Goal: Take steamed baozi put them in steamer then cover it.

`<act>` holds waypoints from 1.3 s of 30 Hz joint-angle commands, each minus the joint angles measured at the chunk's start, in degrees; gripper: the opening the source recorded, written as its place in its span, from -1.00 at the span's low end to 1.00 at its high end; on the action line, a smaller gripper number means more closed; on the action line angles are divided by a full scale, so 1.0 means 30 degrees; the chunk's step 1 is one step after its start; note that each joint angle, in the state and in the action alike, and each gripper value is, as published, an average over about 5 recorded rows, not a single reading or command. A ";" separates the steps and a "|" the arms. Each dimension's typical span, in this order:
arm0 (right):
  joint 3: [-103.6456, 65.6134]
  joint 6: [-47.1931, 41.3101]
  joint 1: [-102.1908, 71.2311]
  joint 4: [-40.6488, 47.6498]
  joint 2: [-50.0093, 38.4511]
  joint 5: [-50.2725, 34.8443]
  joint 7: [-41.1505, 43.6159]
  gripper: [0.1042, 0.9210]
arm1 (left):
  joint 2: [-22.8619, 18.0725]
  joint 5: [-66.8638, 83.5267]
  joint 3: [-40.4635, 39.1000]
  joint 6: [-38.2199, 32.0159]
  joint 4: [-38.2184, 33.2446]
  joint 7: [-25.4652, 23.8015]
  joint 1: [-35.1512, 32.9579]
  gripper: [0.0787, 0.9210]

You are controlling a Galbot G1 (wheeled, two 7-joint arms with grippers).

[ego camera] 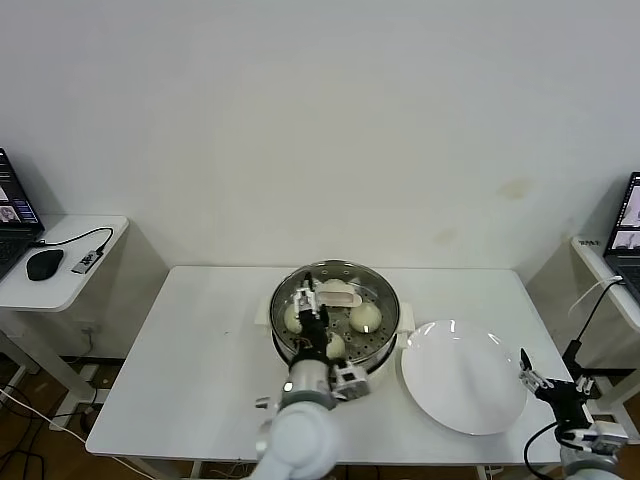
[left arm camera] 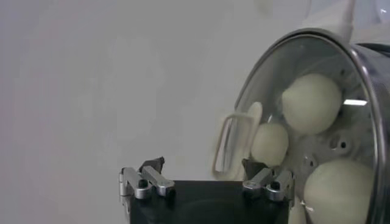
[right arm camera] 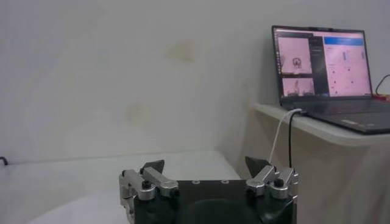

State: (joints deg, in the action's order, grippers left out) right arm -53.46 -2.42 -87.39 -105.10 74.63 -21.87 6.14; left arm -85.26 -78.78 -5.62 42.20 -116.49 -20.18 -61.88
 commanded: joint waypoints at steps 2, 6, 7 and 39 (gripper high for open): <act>0.1152 0.0189 -0.0920 -0.0861 -0.0548 -0.0016 0.0226 0.76 | 0.1898 1.4248 0.5126 -0.5191 -0.3283 0.4631 -0.1278 0.77; 0.2030 0.0366 -0.1691 -0.1340 -0.1102 -0.0161 0.0102 0.76 | 0.2356 2.0205 0.9069 -0.7199 -0.2739 0.5488 -0.2623 0.77; 0.2286 0.0399 -0.1852 -0.1435 -0.1217 -0.0204 0.0031 0.76 | 0.2386 2.1467 1.0191 -0.7644 -0.2503 0.5504 -0.3021 0.77; 0.5651 -0.0789 -0.3659 -0.3194 -0.2005 -0.0254 -0.0626 0.76 | 0.1142 2.6217 1.4087 -1.2117 0.1128 0.3943 -1.1307 0.77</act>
State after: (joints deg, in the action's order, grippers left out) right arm -39.05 -0.93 -97.02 -111.50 69.40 -22.16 4.16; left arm -81.21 -1.61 35.79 7.66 -113.76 -7.88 -91.42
